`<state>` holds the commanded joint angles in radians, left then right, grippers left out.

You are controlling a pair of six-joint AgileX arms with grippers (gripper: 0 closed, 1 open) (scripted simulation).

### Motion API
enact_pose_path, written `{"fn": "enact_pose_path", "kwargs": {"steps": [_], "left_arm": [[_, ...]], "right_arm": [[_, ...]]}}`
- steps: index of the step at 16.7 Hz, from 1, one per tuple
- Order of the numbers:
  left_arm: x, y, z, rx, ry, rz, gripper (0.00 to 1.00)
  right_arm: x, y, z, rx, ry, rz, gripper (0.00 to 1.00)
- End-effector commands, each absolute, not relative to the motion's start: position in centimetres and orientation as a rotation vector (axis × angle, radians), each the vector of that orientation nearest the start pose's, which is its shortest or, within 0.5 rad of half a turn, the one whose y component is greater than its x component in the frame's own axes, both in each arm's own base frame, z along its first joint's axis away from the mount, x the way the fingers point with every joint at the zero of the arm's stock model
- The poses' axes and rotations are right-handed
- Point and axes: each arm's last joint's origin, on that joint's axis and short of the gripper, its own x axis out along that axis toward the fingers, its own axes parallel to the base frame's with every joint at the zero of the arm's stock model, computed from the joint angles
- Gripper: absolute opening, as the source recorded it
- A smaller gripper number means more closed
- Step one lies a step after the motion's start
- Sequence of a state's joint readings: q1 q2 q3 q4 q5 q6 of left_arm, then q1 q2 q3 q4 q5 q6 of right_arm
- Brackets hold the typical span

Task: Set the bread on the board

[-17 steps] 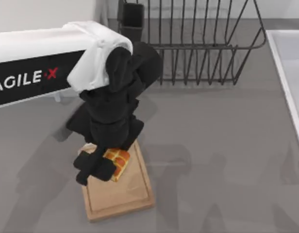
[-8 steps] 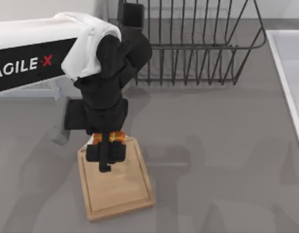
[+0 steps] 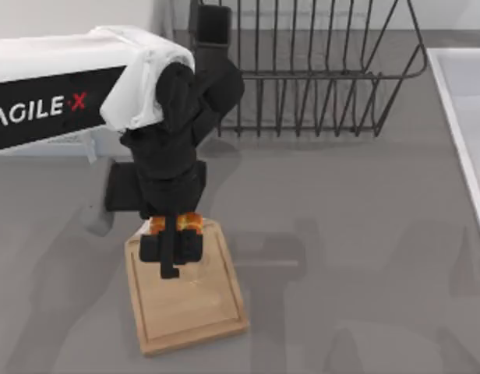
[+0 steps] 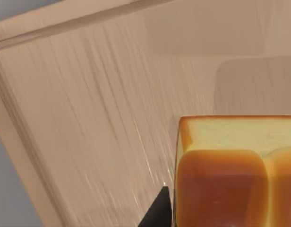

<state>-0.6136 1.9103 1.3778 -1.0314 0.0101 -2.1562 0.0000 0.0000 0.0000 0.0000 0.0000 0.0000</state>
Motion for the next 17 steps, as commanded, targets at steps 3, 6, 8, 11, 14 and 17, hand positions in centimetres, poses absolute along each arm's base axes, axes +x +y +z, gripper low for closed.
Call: {"fn": "enact_pose_path", "kwargs": {"steps": [3,6,8,11,14,17], "left_arm": [[29.3,-20.3,16.8,-1.201,1.227,1.188,0.00],[29.3,-20.2,16.0,-1.202,1.226,1.191,0.00],[29.4,-20.2,15.4,-1.204,1.226,1.190,0.00],[29.3,-20.2,14.6,-1.204,1.226,1.192,0.00],[29.3,-20.1,13.9,-1.206,1.225,1.193,0.00],[29.3,-20.1,13.9,-1.206,1.225,1.193,0.00]], "right_arm": [[10.6,-0.1,16.0,0.000,0.000,0.000,1.00],[10.6,-0.1,16.0,0.000,0.000,0.000,1.00],[10.6,-0.1,16.0,0.000,0.000,0.000,1.00],[10.6,-0.1,16.0,0.000,0.000,0.000,1.00],[10.6,-0.1,16.0,0.000,0.000,0.000,1.00],[10.6,-0.1,16.0,0.000,0.000,0.000,1.00]]}}
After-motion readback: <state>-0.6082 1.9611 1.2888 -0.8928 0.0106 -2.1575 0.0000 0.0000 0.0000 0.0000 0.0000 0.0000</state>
